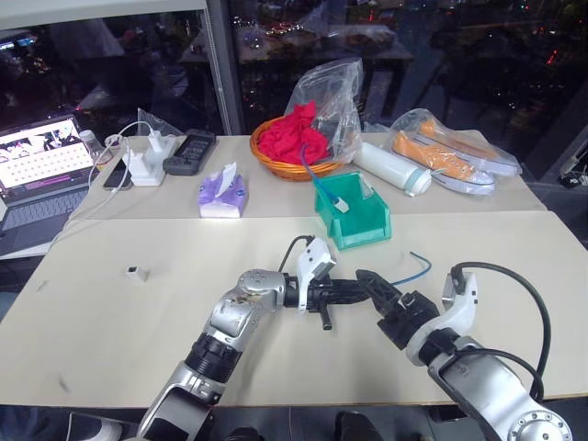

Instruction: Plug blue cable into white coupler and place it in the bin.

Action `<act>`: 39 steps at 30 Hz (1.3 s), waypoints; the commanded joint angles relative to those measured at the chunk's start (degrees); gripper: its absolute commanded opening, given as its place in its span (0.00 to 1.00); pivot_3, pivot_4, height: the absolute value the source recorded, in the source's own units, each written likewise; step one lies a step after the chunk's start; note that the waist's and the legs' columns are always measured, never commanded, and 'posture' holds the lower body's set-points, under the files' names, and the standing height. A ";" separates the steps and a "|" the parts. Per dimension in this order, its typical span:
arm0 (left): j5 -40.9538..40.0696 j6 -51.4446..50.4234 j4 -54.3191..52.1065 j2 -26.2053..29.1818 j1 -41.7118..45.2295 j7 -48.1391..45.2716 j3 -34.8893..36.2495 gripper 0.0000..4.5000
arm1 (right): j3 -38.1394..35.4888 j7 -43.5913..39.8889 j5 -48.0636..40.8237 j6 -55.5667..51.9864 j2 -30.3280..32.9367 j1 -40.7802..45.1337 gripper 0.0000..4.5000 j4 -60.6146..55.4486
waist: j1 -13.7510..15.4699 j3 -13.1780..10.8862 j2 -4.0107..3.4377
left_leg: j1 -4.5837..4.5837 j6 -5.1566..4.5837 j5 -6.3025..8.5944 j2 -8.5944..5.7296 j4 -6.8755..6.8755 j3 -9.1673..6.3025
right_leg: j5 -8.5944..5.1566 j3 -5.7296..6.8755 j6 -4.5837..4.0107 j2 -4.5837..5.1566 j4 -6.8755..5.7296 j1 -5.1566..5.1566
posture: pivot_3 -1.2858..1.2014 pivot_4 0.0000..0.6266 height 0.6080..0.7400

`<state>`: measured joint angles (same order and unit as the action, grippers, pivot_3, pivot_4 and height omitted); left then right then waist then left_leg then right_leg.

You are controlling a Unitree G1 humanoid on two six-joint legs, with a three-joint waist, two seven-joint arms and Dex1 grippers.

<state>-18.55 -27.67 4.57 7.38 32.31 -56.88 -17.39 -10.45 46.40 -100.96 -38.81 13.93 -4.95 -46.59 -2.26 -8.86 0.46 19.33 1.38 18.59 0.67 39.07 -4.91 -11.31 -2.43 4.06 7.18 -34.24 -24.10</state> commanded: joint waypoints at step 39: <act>-7.54 -2.97 -30.47 13.97 -32.85 22.35 29.59 0.98 | 9.08 -16.59 8.83 6.88 17.96 10.72 0.00 2.25 | 0.49 -0.04 0.06 | -0.03 -0.03 0.02 0.06 -0.16 0.00 | -0.01 0.03 -0.01 -0.02 0.10 -0.08 | 0.52 0.24 1.00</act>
<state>-26.63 -32.93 -22.43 22.01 1.04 -37.50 10.04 -1.79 31.39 -92.33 -30.73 31.19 4.75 -43.51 -1.78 -8.90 0.52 19.31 1.36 18.61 0.74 38.91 -4.91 -11.32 -2.41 4.06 7.15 -34.13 -24.18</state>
